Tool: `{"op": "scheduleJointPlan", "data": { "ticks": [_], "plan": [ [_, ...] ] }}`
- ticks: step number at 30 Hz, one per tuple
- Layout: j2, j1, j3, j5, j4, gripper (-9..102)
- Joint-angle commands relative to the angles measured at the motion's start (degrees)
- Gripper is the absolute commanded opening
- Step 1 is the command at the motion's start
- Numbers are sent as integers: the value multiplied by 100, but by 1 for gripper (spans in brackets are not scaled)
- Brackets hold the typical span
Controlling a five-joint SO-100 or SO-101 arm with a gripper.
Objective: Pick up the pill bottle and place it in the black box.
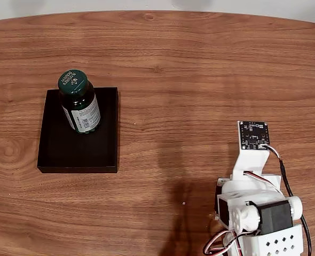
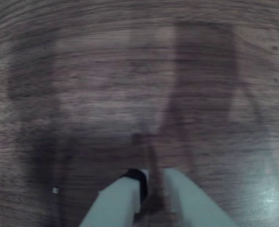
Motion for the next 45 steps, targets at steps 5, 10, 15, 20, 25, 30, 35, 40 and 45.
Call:
{"op": "scheduleJointPlan", "data": {
  "ticks": [5,10,15,20,25,30,35,40,45],
  "plan": [
    [-18,141,-88,-70,976,0],
    [-18,229,-88,-44,976,0],
    [18,220,-88,-88,984,0],
    [88,114,-88,-211,1002,0],
    [88,97,-88,-211,1002,0],
    [88,97,-88,-211,1002,0],
    [88,97,-88,-211,1002,0],
    [88,97,-88,-211,1011,0],
    [88,97,-88,-211,1011,0]
  ]
}}
